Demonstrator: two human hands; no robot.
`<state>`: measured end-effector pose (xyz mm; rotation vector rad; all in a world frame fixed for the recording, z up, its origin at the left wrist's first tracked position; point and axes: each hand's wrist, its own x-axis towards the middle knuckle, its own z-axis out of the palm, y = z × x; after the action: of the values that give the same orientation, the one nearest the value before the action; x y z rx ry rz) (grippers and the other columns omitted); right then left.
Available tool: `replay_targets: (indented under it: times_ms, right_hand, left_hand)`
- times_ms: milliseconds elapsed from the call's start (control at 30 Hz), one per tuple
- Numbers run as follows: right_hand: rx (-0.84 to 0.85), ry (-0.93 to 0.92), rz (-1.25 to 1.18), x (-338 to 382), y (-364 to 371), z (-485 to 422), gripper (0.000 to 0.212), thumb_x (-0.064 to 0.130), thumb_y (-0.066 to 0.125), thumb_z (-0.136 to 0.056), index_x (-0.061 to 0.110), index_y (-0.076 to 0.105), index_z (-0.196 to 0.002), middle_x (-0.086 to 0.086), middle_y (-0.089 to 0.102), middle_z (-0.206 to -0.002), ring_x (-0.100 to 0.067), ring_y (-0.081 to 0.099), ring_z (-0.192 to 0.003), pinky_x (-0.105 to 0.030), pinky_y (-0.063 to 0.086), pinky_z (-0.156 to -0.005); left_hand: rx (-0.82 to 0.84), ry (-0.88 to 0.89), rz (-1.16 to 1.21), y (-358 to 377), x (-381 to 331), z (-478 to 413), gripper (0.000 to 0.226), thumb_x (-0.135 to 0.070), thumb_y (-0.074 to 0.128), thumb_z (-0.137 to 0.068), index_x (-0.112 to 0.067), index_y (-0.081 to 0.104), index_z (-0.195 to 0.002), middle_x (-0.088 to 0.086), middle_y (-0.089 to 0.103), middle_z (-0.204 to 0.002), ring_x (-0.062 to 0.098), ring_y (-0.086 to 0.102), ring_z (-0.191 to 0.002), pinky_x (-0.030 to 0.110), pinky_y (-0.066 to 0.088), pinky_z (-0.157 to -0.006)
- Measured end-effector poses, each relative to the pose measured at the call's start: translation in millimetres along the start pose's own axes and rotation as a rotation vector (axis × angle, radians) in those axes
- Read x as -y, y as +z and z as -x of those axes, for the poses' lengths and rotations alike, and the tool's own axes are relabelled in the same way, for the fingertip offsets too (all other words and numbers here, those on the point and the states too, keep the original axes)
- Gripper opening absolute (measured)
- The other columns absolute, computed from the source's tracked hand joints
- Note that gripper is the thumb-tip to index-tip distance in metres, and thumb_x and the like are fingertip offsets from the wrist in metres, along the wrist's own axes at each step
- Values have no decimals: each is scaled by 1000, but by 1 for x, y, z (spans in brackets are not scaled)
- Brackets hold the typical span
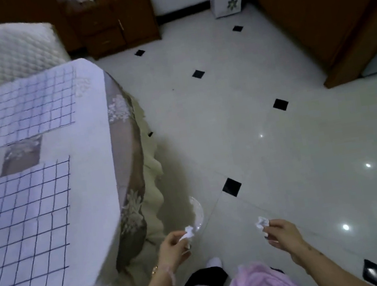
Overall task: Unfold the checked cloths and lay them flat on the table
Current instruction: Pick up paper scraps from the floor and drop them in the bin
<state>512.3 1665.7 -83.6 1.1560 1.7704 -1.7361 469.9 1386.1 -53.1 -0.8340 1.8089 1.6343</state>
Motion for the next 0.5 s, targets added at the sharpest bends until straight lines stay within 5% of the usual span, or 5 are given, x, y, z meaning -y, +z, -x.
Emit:
replay_targets:
  times_ms: [200,333,500]
  right_hand:
    - [204,-1,257,4,-30,-4,15,-9,63,-78,-3,59,-66,-4,57,-49,-14,38,-36,-18,32,-43]
    - [341,-36,509,15,-24,-15,24,-4,64,-81,-2,53,-60,-7,60,-50,-18,42,-48,-23,34,-50]
    - [530,-109,880,-3,31,-4,23,6,70,-77,2,54,-61,-13,52,-56,-20,45,-51,-29,38,-53]
  left_hand:
    - [-278,50,341,4,42,61,6,-7,70,-82,-2,66,-82,9,57,-72,16,44,-60,21,39,-54]
    - [-399,12,533,12,77,104,17,-14,76,-73,-4,66,-83,9,56,-74,14,43,-57,18,37,-47]
    - [-623,-59,776,17,157,172,14,-13,68,-85,-3,66,-94,7,57,-79,15,53,-67,22,45,-62]
